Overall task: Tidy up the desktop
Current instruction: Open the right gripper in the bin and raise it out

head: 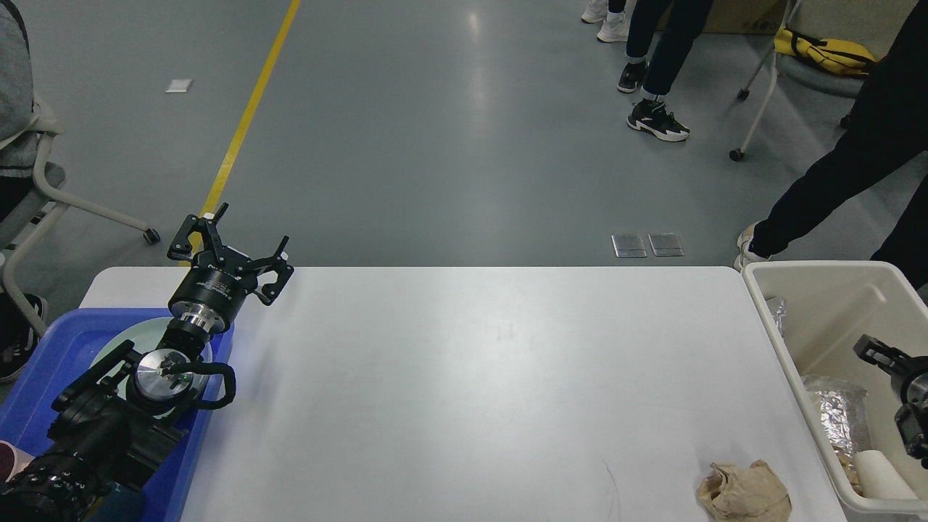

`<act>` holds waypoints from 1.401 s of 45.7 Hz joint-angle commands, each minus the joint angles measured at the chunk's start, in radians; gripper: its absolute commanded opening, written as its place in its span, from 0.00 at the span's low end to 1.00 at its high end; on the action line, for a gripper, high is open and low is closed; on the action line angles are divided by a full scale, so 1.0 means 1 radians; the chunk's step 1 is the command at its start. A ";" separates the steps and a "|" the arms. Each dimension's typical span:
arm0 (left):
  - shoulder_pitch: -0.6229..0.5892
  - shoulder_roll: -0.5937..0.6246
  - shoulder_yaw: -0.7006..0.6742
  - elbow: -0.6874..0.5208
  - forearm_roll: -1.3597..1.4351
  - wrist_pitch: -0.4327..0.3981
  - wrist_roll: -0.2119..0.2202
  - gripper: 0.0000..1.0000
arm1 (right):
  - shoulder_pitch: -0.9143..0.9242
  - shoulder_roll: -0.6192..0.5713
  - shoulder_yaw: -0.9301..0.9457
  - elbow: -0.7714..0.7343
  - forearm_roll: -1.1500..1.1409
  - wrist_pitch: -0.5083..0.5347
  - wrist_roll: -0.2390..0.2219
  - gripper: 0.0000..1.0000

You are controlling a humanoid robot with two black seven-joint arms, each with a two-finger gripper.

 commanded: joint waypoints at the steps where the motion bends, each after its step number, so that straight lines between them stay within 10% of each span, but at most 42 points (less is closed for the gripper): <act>1: 0.000 0.000 0.000 0.000 0.000 -0.001 0.000 0.96 | 0.004 0.002 -0.001 -0.001 0.000 0.000 0.000 1.00; 22: 0.000 0.000 0.000 0.000 0.001 -0.001 0.000 0.96 | 0.121 0.032 -0.002 0.000 -0.002 0.026 -0.005 1.00; 39: 0.000 0.000 0.000 0.000 0.001 0.000 0.000 0.96 | 0.469 0.020 -0.016 0.103 -0.015 0.331 -0.017 1.00; 64: 0.000 0.000 0.000 0.000 0.000 -0.001 0.000 0.96 | 1.133 -0.052 -0.091 1.075 -0.158 0.436 -0.018 1.00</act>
